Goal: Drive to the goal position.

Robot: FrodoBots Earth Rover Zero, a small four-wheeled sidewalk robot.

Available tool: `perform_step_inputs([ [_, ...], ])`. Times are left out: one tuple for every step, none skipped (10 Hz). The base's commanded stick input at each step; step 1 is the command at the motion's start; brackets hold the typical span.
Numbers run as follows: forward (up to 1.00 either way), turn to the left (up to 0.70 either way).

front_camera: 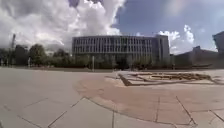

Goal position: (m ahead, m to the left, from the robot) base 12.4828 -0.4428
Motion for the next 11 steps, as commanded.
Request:
perform_step_inputs([
  [1.00,-0.17],
  [1.00,0.00],
  [1.00,0.00],
  [1.00,0.00],
  [1.00,0.00],
  [1.00,0.00],
  [1.00,0.00],
  [1.00,0.00],
  [1.00,0.00],
  [1.00,0.00],
  [1.00,0.00],
])
